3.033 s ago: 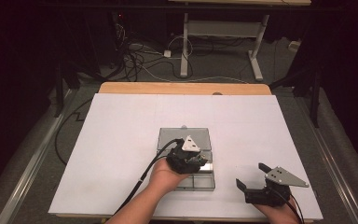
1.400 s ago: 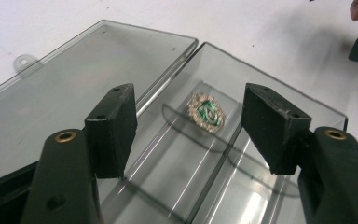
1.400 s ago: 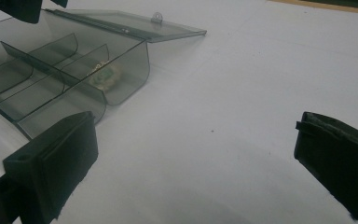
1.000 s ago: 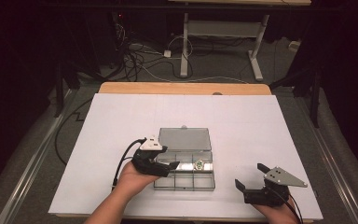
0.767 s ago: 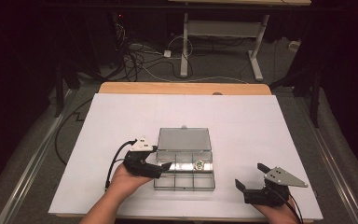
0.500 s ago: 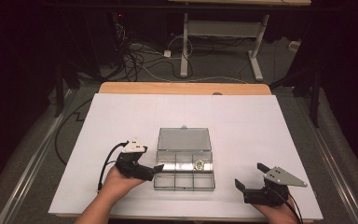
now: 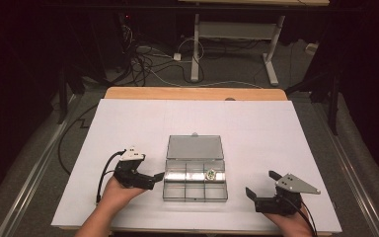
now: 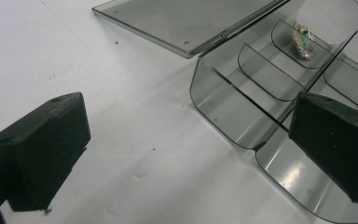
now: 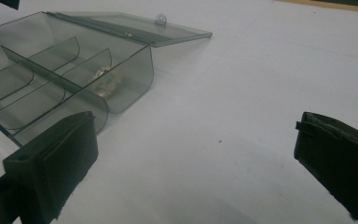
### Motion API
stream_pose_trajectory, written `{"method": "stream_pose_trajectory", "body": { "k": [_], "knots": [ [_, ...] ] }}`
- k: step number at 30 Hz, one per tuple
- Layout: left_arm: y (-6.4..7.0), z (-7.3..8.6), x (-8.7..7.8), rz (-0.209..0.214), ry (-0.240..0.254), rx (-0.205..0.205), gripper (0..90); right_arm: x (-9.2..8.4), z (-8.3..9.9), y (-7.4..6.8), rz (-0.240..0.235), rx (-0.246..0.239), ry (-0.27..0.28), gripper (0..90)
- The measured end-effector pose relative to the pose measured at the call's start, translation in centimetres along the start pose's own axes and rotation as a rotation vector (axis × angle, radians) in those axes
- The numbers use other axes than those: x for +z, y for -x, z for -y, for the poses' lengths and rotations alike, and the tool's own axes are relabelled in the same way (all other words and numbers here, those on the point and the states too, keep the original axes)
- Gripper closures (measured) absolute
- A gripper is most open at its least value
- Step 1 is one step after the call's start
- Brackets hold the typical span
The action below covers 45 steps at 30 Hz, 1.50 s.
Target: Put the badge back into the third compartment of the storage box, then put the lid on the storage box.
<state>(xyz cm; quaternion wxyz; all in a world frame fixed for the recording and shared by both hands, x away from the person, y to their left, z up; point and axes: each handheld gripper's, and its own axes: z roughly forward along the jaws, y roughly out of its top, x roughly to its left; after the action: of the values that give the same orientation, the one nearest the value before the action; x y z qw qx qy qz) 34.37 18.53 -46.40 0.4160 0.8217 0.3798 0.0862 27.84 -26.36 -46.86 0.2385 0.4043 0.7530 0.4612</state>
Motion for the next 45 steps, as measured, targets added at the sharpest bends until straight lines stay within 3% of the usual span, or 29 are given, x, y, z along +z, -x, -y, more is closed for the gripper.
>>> {"method": "stream_pose_trajectory", "body": {
  "k": [8, 17, 21, 31, 35, 37, 39, 42, 45],
  "knots": [
    [0.0, 0.1, 0.5, 0.021, 0.018, 0.001, 0.0, 0.4, -0.4, -0.1, 0.0, 0.004, 0.006, 0.5],
    [0.2, -0.2, 0.8, 0.031, 0.041, 0.004, 0.0, 1.0, -2.4, -0.8, -0.026, 0.021, 0.035, 0.5],
    [-0.3, -0.5, 0.9, 0.017, 0.059, -0.009, 0.0, 2.0, -3.1, -1.0, -0.037, 0.012, 0.037, 0.5],
    [-0.8, -2.3, 1.5, 0.027, 0.036, -0.032, 0.0, 5.2, -4.8, -1.6, -0.049, 0.017, 0.024, 0.5],
    [-1.3, -2.6, 1.7, 0.011, 0.046, -0.049, 0.0, 6.3, -5.6, -1.6, -0.051, 0.023, 0.026, 0.6],
    [-1.5, -2.8, 1.7, -0.013, 0.059, -0.044, 0.0, 6.8, -5.9, -1.6, -0.051, 0.029, 0.016, 0.8],
    [-1.7, -3.1, 1.7, 0.004, 0.06, -0.042, 0.0, 7.4, -6.3, -1.6, -0.051, 0.025, 0.009, 0.8],
    [-1.4, -3.4, 1.9, -0.003, 0.079, -0.02, 0.0, 8.3, -6.7, -1.5, -0.055, 0.025, 0.003, 0.9],
    [-1.3, -3.7, 2.3, -0.011, 0.091, -0.027, 0.0, 9.1, -7.0, -1.4, -0.054, 0.034, -0.006, 1.0]
  ]
}}
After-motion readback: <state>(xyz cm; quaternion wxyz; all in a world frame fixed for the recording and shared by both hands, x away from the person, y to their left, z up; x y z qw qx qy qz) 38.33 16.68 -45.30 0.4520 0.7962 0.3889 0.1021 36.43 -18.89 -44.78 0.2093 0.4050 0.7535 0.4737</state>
